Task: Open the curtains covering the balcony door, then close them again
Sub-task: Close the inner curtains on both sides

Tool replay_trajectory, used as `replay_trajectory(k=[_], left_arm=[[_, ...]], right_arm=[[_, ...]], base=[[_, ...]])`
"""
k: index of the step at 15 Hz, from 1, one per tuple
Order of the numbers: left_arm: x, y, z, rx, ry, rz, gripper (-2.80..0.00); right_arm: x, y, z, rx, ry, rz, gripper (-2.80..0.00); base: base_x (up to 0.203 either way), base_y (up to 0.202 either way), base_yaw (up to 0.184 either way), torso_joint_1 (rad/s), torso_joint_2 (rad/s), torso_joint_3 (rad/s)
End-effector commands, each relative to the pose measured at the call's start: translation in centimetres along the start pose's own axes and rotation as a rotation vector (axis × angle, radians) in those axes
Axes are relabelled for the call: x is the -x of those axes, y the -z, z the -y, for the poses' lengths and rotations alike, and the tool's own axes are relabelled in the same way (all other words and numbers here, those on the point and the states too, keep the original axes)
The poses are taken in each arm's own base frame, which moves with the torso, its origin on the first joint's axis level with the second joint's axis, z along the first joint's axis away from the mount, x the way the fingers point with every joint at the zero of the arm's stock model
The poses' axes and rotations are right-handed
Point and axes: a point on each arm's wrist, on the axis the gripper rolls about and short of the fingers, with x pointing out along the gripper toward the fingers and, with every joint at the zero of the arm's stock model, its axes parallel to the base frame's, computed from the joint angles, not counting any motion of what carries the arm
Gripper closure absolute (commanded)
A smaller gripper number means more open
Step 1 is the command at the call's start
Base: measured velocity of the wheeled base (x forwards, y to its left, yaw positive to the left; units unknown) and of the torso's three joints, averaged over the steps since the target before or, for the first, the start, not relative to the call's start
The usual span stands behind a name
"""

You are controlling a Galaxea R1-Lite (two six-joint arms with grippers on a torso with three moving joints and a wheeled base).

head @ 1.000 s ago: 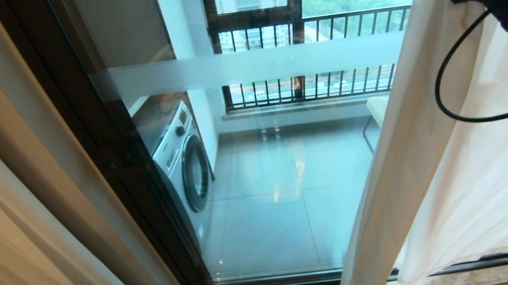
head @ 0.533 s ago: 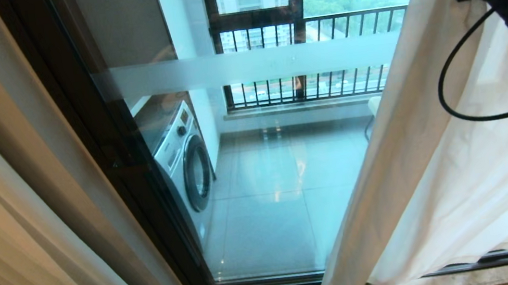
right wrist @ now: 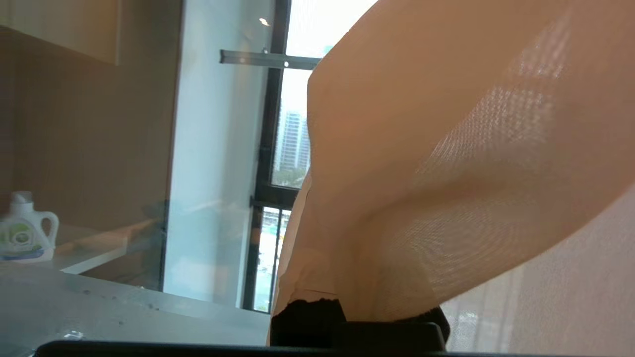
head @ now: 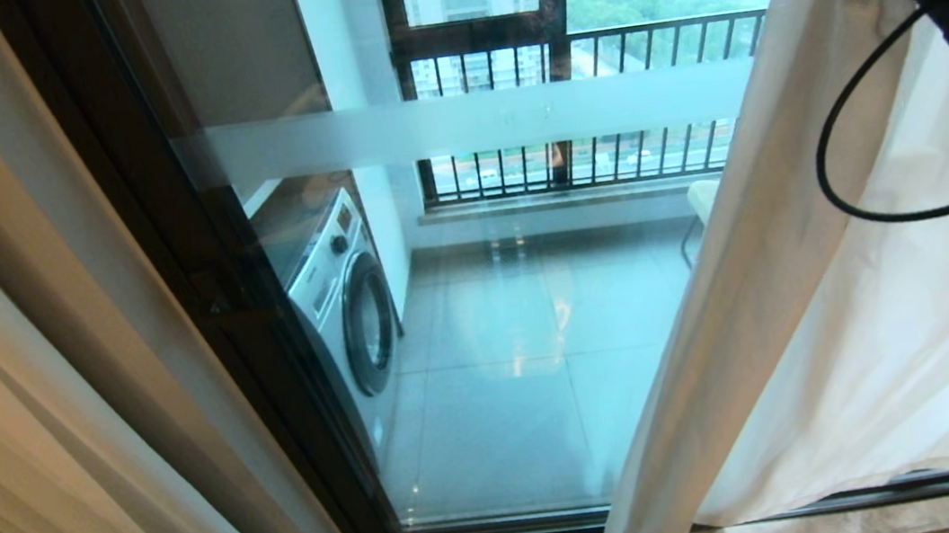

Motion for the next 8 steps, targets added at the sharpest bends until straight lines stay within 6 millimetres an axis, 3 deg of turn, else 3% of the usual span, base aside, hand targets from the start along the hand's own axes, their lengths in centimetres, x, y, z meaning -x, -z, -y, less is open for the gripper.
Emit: replay_trajectory(k=[1,8], left_arm=[[0.0,0.0,0.0,0.0,-0.001,0.0,0.0],[0.0,0.0,0.0,0.0,-0.001,0.0,0.0]], right_arm=[[-0.4,-0.2,-1.1,-0.014,-0.026,0.021,0.0],[-1.6,0.4,-7.3,-0.032,-0.155,0.062,0.0]], base=[[0.0,0.0,0.0,0.0,0.0,0.0],[0.0,0.0,0.0,0.0,0.0,0.0]])
